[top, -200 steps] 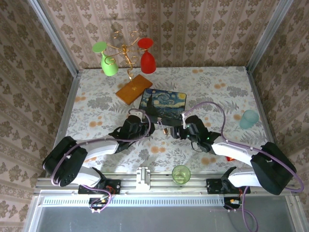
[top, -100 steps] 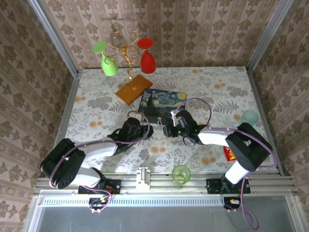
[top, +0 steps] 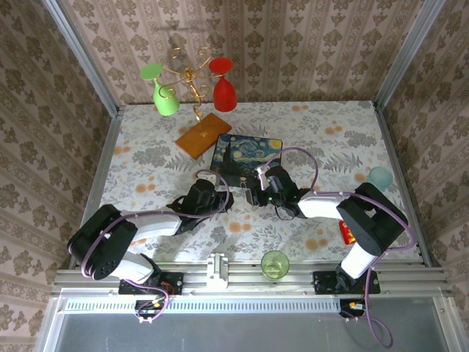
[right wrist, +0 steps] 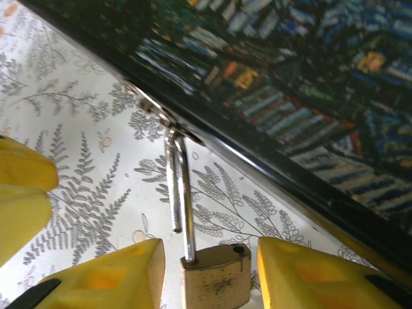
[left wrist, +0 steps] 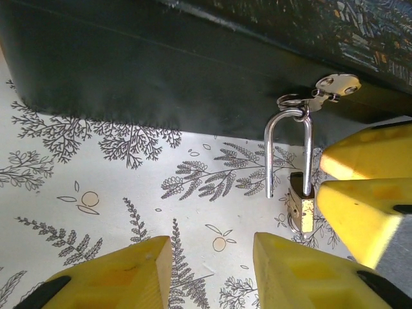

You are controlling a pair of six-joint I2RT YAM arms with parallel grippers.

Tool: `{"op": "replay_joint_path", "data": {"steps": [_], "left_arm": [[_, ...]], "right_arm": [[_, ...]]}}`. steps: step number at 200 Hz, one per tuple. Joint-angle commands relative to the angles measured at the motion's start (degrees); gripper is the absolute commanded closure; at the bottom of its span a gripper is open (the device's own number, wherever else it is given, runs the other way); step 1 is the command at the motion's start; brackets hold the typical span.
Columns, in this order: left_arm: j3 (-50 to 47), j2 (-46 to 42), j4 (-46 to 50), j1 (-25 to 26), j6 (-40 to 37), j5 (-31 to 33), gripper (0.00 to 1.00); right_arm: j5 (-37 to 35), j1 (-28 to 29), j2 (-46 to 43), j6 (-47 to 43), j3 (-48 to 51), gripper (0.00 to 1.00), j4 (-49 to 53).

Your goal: Unlock the padlock with the key

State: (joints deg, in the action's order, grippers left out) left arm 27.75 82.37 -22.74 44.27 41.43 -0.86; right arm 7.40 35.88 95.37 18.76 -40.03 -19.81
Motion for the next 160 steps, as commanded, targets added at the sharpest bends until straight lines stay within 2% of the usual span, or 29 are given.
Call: {"op": "replay_joint_path", "data": {"steps": [1, 99, 124, 150, 160], "left_arm": [[-0.7, 0.3, -1.8, 0.4, 0.8, -0.5, 0.63], [-1.6, -0.9, -1.7, 0.7, 1.2, -0.1, 0.63], [-1.9, -1.1, -1.9, 0.7, 1.3, -0.1, 0.63], [-2.0, -1.2, -1.9, 0.6, 1.4, -0.2, 0.63], [-2.0, -1.3, -1.8, 0.6, 1.3, -0.3, 0.63]], "right_arm": [[-3.0, -0.3, 1.5, 1.1, 0.4, 0.59, -1.3], [-1.4, -0.5, 5.7, 1.9, 1.7, 0.62, -7.3], [-0.3, -0.8, 6.3, 2.7, 1.7, 0.71, -8.9], [0.8, -1.2, 6.5, 3.8, 2.2, 0.74, -11.1], [1.3, -1.4, 6.4, 3.9, 2.5, 0.71, -11.5]]}}
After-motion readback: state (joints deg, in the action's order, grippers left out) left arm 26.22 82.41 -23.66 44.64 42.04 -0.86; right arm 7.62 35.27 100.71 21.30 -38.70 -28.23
